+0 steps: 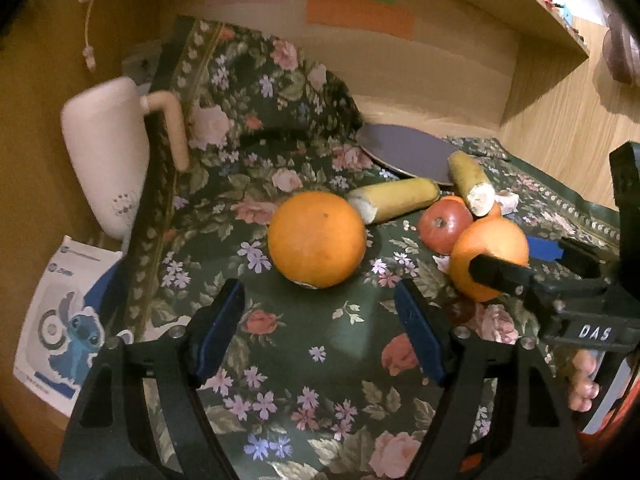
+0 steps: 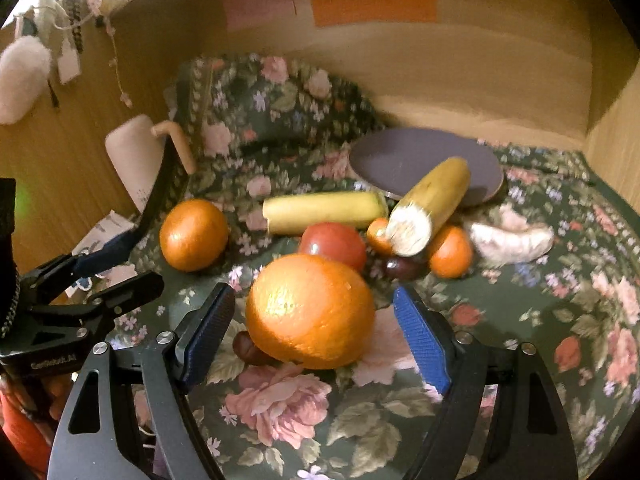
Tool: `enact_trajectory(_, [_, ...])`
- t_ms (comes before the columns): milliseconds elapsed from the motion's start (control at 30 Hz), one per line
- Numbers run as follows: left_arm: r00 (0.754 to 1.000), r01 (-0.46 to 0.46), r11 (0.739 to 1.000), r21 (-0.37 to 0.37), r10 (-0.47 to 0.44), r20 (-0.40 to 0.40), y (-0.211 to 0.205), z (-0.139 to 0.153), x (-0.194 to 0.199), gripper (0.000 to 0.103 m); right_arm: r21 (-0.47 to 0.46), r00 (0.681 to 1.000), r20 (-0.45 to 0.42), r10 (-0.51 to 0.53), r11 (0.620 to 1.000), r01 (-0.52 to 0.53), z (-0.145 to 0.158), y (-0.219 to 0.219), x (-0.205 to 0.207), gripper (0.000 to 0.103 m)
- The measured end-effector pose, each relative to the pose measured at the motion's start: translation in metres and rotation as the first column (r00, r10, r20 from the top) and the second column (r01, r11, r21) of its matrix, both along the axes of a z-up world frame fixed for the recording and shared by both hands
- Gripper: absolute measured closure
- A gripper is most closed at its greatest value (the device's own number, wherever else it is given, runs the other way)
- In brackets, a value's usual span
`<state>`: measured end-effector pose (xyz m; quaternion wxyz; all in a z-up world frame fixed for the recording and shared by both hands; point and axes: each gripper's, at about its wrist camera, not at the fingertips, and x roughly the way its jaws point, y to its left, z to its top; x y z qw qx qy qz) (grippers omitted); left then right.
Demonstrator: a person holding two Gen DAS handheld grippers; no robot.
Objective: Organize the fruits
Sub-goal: 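Grasp a large orange with the left gripper while the right gripper grasps another orange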
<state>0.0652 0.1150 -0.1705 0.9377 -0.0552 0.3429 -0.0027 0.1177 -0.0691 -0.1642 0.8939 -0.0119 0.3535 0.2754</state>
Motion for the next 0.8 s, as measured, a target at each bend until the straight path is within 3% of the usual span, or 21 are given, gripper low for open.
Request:
enact_trajectory(133, [1.000,0.016,1.000,-0.023,-0.016,-0.017,0.004,-0.005,0.015,0.022,-0.013,1.000,-0.030,-0.005,1.000,0.004,-0.006,0.004,0.004,0.024])
enact_trajectory(200, [0.999,0.021,0.999,-0.032,-0.022,-0.025,0.005,-0.007,0.025,0.022,-0.014,0.999,-0.034,0.008,1.000,-0.009,-0.005,0.004,0.003,0.035])
enact_trajectory(233, [0.999,0.023,0.999,-0.034,-0.024,-0.030,0.006,-0.009,0.029,0.022,-0.017,0.999,-0.037,0.011,1.000,-0.012,-0.005,0.004,0.004,0.036])
enact_trajectory(567, [0.999,-0.003,0.996,-0.089,-0.001,-0.045,0.014,-0.013,0.064,0.022,0.001,1.000,-0.010,-0.025,1.000,0.025,0.001,-0.006,0.008,0.036])
enact_trajectory(667, [0.999,0.011,0.994,-0.108,-0.016,-0.043,0.014,-0.011,0.068,0.038,0.013,0.999,0.016,-0.045,0.999,0.044,0.009,-0.015,0.009,0.036])
enact_trajectory(800, [0.999,0.007,0.996,-0.093,-0.011,-0.043,0.011,-0.008,0.069,0.038,0.015,0.996,0.056,-0.067,0.998,0.067,0.018,-0.025,0.013,0.036])
